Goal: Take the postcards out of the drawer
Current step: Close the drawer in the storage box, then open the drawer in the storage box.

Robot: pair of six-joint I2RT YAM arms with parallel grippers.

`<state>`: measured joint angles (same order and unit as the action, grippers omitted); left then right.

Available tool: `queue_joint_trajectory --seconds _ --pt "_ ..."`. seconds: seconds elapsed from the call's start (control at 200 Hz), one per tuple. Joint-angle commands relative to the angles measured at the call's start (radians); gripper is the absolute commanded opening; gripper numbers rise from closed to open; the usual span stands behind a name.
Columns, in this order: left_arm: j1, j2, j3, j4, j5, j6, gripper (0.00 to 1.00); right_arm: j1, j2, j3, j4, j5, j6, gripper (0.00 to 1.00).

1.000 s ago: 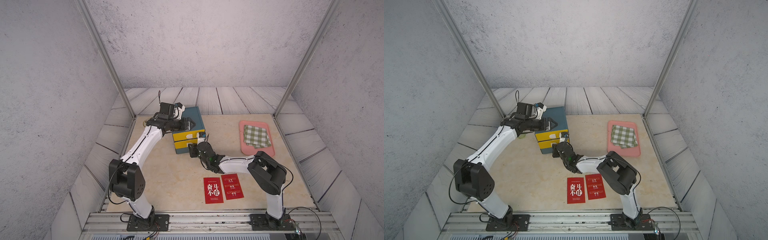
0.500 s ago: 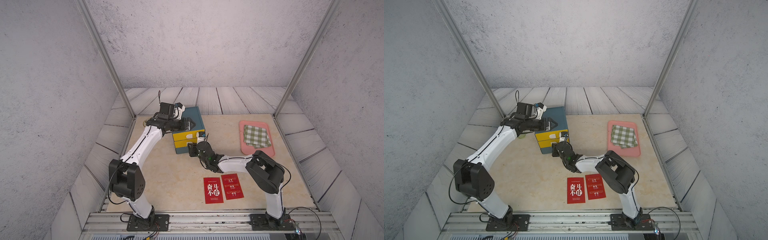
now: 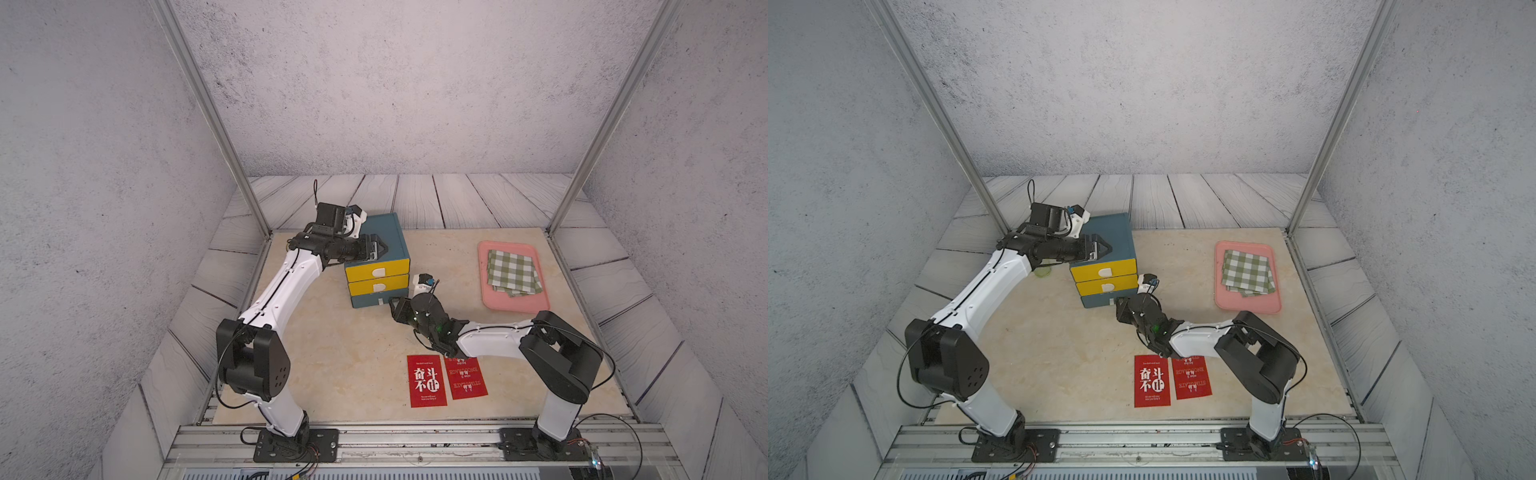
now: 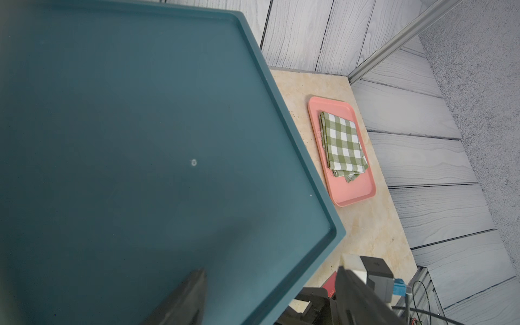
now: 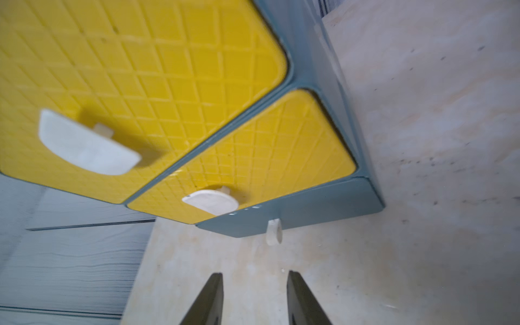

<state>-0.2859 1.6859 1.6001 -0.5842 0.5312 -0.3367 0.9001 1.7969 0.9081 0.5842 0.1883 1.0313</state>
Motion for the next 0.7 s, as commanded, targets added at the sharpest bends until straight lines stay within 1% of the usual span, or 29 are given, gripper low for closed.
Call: queue_joint_trajectory --seconds 0.0,0.055,0.145,0.24,0.495,0.696 --pt "0.011 0.003 0.002 -0.029 0.019 0.008 0.78 -0.009 0.076 -0.018 0.153 -0.104 0.250 0.40" --pt "0.011 -0.001 -0.007 -0.026 0.020 0.009 0.78 -0.008 0.126 -0.026 0.243 -0.126 0.329 0.40" --pt "0.011 -0.009 -0.019 -0.022 0.027 0.004 0.78 -0.009 0.190 -0.058 0.393 -0.119 0.436 0.39" --pt "0.011 -0.020 -0.032 -0.012 0.036 -0.001 0.78 -0.010 0.227 -0.080 0.440 -0.104 0.506 0.39" --pt "0.013 -0.032 -0.049 -0.002 0.042 -0.005 0.78 -0.010 0.292 -0.063 0.500 -0.109 0.563 0.40" --pt "0.013 -0.035 -0.054 -0.001 0.044 -0.007 0.78 -0.010 0.335 -0.037 0.515 -0.103 0.579 0.40"
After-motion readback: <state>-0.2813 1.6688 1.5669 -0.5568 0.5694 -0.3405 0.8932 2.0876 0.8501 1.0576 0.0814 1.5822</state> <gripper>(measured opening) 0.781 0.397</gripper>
